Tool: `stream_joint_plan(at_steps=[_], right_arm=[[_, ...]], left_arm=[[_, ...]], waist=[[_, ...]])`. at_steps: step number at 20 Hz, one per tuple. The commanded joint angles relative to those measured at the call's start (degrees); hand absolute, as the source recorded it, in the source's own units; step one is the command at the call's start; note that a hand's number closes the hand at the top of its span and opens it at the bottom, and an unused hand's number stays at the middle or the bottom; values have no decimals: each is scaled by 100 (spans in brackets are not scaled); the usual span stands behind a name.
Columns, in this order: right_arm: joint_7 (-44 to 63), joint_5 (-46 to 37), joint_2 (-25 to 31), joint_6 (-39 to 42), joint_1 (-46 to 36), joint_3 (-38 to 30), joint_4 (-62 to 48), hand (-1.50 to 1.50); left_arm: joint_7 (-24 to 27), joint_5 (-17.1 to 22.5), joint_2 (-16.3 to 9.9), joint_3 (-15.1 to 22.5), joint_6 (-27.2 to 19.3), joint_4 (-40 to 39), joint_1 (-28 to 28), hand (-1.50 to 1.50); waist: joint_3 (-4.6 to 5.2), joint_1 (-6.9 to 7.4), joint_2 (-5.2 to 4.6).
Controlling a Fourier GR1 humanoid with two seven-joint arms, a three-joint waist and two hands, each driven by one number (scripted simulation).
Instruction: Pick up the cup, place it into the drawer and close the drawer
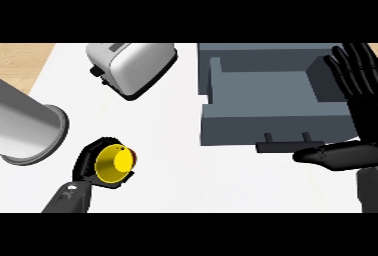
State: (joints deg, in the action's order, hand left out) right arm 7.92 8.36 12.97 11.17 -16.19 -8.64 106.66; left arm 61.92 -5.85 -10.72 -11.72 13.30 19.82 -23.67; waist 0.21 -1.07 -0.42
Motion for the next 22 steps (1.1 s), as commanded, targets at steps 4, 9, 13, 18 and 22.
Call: stream_joint_plan(at_steps=[4,9,13,18,22], right_arm=[[-48,58,0,37,-5,-37,-34,-150],[-152,68,-13,80,120,-74,-63,-150],[-64,-15,-28,-28,-106,-45,-218,-150],[-137,-361,-211,-174,215,199,-15,-150],[-243,-229,-54,-36,332,-34,-73,-150]], left_arm=[[627,763,301,-947,-976,46,-296,150],[549,995,256,-1028,-221,222,-736,150],[141,811,446,-674,-199,486,-1165,150],[-762,878,729,-351,-445,1641,-1288,150],[-1712,805,1054,4,-703,2242,-1846,150]], waist=[[-1,-5,-10],[-11,23,9],[-17,60,24],[-27,170,82],[-30,168,91]])
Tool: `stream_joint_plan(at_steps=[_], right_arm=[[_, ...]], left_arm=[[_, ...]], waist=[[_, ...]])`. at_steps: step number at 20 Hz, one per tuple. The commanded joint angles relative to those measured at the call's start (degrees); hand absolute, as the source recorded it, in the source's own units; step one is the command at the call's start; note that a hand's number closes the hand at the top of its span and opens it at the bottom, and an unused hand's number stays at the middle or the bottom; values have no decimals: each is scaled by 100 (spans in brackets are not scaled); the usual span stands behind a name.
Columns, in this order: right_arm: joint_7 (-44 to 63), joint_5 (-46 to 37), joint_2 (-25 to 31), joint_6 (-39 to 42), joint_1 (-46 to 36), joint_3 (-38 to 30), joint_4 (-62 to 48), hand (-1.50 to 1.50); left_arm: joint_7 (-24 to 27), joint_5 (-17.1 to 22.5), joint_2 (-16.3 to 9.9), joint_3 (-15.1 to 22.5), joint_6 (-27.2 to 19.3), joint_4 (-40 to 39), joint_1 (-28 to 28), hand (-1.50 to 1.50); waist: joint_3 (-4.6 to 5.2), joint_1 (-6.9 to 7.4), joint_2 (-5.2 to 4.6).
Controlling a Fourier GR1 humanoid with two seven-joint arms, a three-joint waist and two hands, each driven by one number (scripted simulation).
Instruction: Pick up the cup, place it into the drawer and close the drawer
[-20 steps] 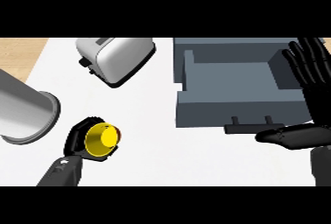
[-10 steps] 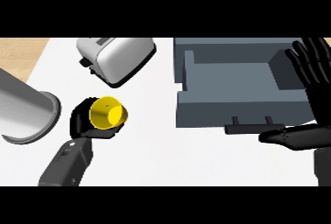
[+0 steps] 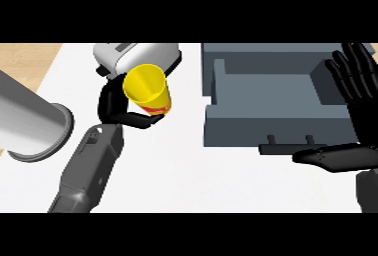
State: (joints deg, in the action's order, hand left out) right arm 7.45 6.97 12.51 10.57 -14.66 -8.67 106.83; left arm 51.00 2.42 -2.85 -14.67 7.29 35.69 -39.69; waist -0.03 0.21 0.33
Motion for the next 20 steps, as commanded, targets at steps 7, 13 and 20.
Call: stream_joint_plan(at_steps=[7,13,20], right_arm=[[-304,125,142,235,20,-211,-396,-150],[-458,21,155,202,-126,-225,-517,-150],[-42,50,4,64,-352,1,-230,-150]], left_arm=[[-2520,419,282,985,-1066,1491,-1352,150],[-3115,582,284,1479,-2074,933,-2561,150],[-3667,1045,285,2050,-2770,-512,-3482,150]], waist=[[-4,-3,7],[-3,-146,-49],[-2,-366,-91]])
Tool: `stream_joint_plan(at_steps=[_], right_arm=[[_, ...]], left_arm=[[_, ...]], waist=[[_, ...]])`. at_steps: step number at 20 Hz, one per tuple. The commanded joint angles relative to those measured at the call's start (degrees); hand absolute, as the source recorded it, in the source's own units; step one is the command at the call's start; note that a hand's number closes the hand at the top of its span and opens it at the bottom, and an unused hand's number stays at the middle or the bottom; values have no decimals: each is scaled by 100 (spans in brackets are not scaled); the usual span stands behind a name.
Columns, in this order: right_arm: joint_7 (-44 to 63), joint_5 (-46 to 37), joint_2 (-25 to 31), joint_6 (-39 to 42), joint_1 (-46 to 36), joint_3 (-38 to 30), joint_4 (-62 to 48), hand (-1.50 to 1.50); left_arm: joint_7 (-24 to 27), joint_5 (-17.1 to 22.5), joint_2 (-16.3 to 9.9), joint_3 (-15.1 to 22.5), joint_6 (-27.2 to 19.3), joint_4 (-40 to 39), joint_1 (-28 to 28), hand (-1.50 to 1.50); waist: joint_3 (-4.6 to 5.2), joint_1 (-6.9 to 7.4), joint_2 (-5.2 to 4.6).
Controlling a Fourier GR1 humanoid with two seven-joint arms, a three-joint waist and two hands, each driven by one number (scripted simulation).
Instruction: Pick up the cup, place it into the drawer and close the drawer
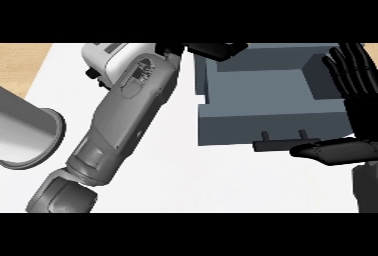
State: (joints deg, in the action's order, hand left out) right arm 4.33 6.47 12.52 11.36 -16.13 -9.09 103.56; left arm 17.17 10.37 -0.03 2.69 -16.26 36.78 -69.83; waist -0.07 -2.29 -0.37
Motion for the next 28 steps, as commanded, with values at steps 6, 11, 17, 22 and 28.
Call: stream_joint_plan(at_steps=[6,11,17,22,28], right_arm=[[19,182,25,107,-292,-4,-75,-150],[122,69,-73,56,-497,248,94,-150],[-16,159,-52,273,-606,327,-128,-150],[51,495,-200,558,-706,575,-175,-150],[245,1276,-191,1595,-774,1213,-146,150]], left_arm=[[-328,464,3,785,-554,-1630,-785,150],[-557,529,3,1403,-22,-1985,-644,150],[-491,790,3,1874,115,-1919,-335,-150],[-125,1295,3,1694,12,-1702,-258,-150],[534,2071,3,1407,381,-1242,-124,-150]], waist=[[-6,-425,-114],[-5,-681,-168],[-7,-918,-238],[-1,-953,-267],[11,-921,-236]])
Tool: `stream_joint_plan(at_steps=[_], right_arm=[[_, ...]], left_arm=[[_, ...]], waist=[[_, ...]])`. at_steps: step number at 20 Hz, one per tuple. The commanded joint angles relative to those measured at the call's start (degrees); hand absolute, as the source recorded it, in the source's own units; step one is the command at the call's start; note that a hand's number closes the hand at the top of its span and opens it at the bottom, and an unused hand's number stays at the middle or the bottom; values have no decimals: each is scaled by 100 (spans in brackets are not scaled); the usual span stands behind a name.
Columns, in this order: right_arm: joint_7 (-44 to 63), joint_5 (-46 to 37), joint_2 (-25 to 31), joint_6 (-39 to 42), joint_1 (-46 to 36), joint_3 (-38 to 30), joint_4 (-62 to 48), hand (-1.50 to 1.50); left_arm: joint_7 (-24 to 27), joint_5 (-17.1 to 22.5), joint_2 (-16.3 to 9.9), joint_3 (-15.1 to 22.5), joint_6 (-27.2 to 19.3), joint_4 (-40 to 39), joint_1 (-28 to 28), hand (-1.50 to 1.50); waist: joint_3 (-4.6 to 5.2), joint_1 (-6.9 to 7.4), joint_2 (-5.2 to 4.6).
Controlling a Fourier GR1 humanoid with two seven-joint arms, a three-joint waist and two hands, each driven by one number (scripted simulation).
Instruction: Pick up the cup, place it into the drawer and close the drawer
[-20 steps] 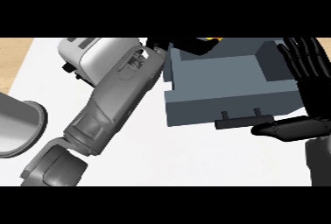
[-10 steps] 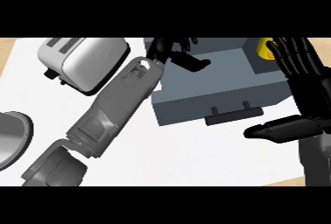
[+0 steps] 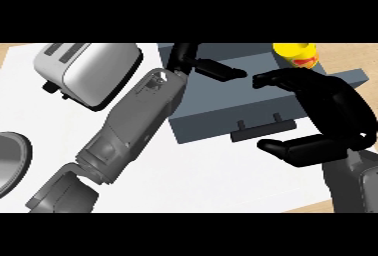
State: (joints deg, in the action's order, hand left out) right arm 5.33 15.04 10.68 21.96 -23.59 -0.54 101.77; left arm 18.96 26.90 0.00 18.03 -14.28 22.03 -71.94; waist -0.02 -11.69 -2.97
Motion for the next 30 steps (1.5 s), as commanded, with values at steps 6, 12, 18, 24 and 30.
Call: stream_joint_plan(at_steps=[6,12,18,24,30], right_arm=[[603,-31,793,1490,196,1024,-52,150],[543,-1433,1282,1365,558,1177,238,-150],[-118,-3226,1030,471,1038,1760,-420,-150],[-897,-4168,671,-2,232,2197,-2749,-150],[-1712,-4531,598,-494,-604,1889,-4935,150]], left_arm=[[848,814,0,-205,-334,257,-5,-150],[1097,1004,0,-164,-531,23,80,-150],[1208,1155,0,-305,-181,201,278,-150],[1225,1137,-5,-426,-82,466,540,-150],[1344,1214,-331,-410,466,1026,1423,-150]], waist=[[7,269,124],[-4,575,197],[-3,1029,252],[-5,1349,254],[-11,1652,244]])
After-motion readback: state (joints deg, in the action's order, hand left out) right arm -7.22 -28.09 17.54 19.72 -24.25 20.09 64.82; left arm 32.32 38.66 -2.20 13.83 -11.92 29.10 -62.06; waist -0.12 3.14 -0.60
